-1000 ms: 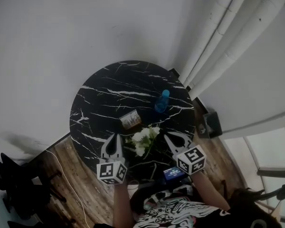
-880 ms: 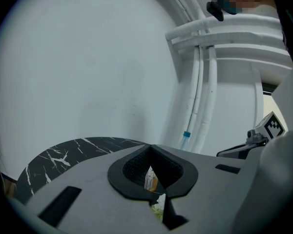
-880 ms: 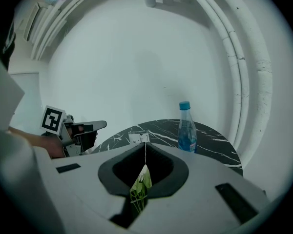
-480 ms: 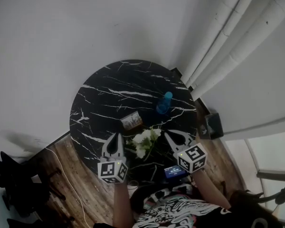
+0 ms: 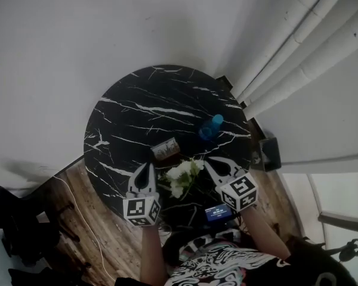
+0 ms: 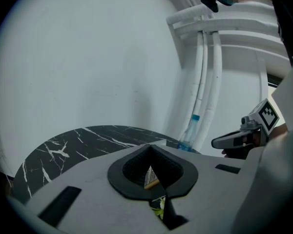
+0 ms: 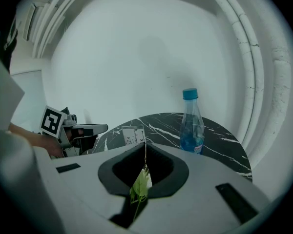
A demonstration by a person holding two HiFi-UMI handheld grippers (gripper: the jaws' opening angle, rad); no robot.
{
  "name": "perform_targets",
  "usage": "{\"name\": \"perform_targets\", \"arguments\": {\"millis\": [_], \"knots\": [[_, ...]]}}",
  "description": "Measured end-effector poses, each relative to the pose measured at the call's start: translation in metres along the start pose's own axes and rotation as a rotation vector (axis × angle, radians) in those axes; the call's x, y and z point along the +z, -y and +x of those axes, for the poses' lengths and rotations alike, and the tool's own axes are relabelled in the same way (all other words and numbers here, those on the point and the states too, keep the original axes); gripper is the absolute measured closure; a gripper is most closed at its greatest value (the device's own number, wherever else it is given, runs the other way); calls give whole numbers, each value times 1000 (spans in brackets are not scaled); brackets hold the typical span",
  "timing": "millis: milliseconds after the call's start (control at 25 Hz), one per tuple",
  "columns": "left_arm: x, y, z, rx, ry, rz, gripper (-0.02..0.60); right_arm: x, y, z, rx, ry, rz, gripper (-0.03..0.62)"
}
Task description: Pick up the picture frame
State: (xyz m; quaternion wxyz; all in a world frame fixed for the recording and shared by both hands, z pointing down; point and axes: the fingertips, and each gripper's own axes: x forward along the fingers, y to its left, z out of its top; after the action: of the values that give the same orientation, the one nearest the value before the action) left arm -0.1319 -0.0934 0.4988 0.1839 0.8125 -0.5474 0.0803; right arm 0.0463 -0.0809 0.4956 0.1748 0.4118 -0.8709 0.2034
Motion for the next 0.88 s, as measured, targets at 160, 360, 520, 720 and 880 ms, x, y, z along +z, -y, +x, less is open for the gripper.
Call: {"name": "perform_targets", "arguments": {"millis": [160, 360, 520, 720, 880], "knots": [[-10, -2, 6, 2, -22, 4, 568, -8, 6, 7, 6, -26, 2, 576], [-20, -10, 14, 1, -48, 28, 567, -10, 7, 21, 32, -39, 2, 575], [-32, -18, 19, 0, -89, 49, 566, -13, 4, 31, 53, -51, -24, 574], [-46, -21, 29, -27, -121, 13, 566, -12, 6, 47, 68, -59, -88, 574], [-60, -19, 39, -66, -163, 5, 566, -20, 11, 64, 89, -107, -132, 574]]}}
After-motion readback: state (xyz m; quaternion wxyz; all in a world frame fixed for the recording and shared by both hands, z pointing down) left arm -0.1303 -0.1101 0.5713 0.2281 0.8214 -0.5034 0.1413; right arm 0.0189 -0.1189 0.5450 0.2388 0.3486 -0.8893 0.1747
